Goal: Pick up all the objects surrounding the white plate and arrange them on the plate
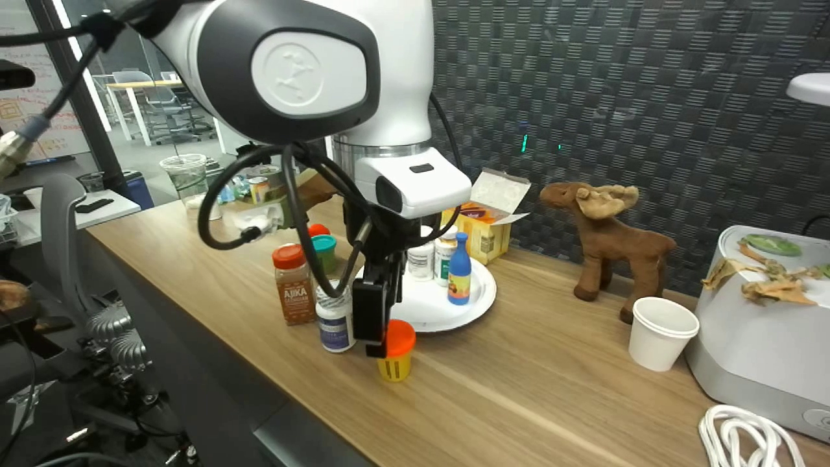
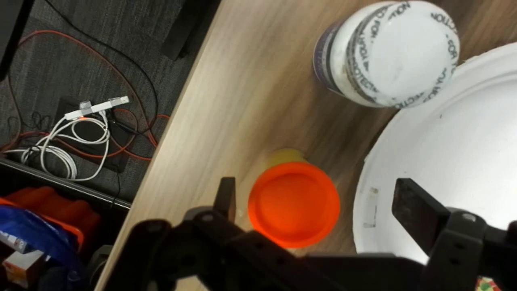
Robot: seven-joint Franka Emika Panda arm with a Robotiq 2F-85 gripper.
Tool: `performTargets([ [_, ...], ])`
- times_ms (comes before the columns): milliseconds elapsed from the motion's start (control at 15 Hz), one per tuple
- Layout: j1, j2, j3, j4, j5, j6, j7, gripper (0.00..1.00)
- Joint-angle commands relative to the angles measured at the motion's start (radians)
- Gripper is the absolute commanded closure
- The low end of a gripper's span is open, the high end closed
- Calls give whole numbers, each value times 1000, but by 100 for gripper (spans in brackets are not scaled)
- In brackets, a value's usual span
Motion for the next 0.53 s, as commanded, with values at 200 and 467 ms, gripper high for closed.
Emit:
performTargets([
  [200,-3,-32,-5,-52,-30,28,42,0],
  [467,-6,7,-4,-32,-13,83,49,0],
])
